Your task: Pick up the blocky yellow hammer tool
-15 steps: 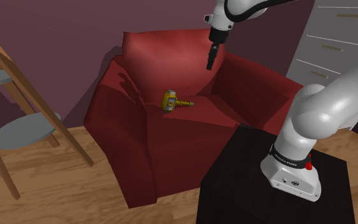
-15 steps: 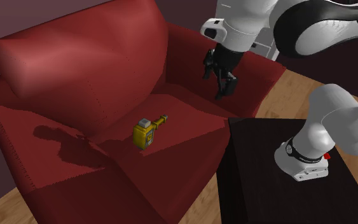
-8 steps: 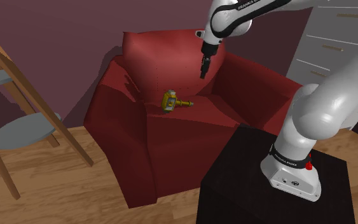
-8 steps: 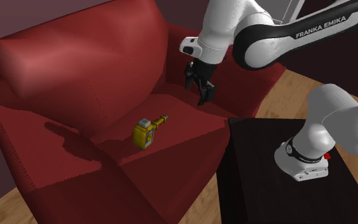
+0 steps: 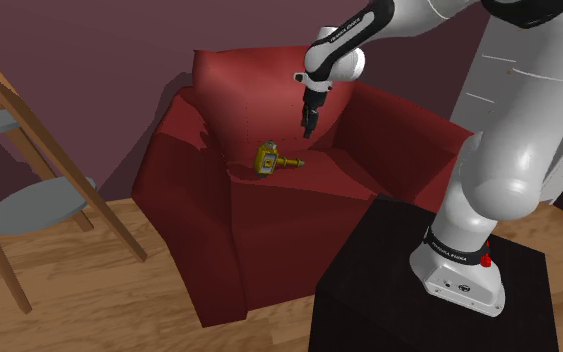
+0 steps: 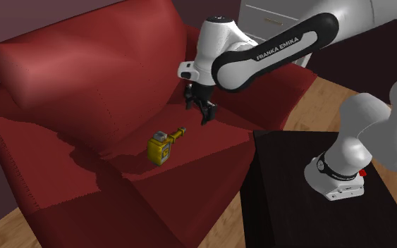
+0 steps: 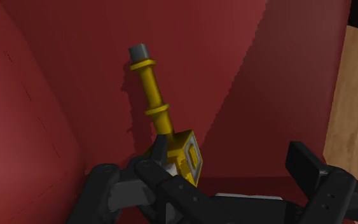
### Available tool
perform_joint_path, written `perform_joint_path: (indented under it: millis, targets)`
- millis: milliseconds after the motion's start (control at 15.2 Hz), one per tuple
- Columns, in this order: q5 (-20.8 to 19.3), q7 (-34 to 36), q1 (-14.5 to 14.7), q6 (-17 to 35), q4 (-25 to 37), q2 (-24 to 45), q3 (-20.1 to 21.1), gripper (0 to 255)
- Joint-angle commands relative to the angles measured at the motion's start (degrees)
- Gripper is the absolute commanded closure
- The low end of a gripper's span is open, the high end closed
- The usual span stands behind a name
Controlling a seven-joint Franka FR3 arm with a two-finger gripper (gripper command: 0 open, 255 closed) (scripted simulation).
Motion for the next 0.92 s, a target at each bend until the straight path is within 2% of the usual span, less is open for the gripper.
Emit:
perform_joint_path:
  millis: [0,396,792,858]
  targets:
    - [4.9,-6.3,0.3,0.8,3.0,5.3,-0.5,0]
    - [16.7,-21.6,-3.3,0.4,13.7,20.6,2.6,0]
    - [22.3,-31.1,-8.2,-1.8,26.8,34.6,7.6,0]
    - [22.6,-31.4,-8.3,-1.3,26.8,35.1,7.9,0]
